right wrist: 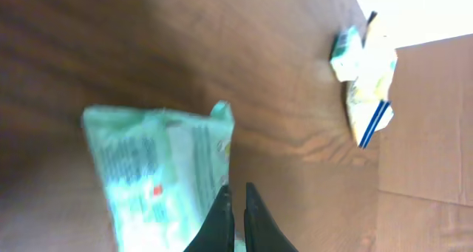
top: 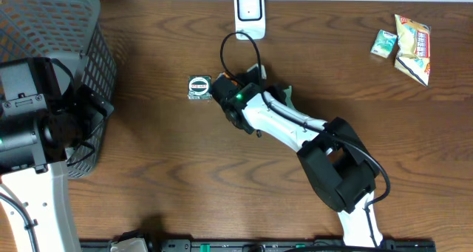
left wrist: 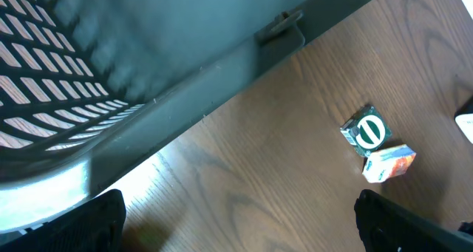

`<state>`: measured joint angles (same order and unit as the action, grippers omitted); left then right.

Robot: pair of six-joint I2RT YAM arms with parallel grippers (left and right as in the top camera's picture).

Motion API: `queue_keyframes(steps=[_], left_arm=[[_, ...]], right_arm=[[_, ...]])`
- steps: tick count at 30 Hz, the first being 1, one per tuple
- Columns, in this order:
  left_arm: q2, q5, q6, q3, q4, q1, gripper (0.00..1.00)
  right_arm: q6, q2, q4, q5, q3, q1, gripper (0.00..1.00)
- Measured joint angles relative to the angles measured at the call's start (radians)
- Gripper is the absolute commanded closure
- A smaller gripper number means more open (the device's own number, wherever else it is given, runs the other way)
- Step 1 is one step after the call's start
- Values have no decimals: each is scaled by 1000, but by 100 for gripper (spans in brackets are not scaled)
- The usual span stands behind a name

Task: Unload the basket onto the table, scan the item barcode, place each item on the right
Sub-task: 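Move the held wipes pack left toward the orange box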

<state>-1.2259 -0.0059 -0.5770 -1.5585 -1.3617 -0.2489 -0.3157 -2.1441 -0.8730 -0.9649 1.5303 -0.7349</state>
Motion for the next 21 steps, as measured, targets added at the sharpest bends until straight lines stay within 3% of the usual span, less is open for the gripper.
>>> queue_keyframes(steps=[5, 6, 11, 12, 13, 18, 21], left_arm=[[0, 0, 0, 0, 0, 0, 2], [0, 0, 0, 0, 0, 0, 2], [0, 0, 0, 0, 0, 0, 2], [0, 0, 0, 0, 0, 0, 2], [0, 0, 0, 0, 0, 0, 3], [0, 0, 0, 0, -1, 0, 2], [0, 0, 0, 0, 0, 0, 3]], right_arm=[[28, 0, 8, 80, 0, 57, 98], [31, 0, 10, 116, 0, 65, 91], [40, 0, -17, 200, 8, 65, 82], [40, 0, -34, 207, 17, 62, 62], [42, 0, -61, 222, 39, 58, 50], [45, 0, -98, 375, 132, 74, 8], [62, 0, -95, 549, 166, 154, 2]])
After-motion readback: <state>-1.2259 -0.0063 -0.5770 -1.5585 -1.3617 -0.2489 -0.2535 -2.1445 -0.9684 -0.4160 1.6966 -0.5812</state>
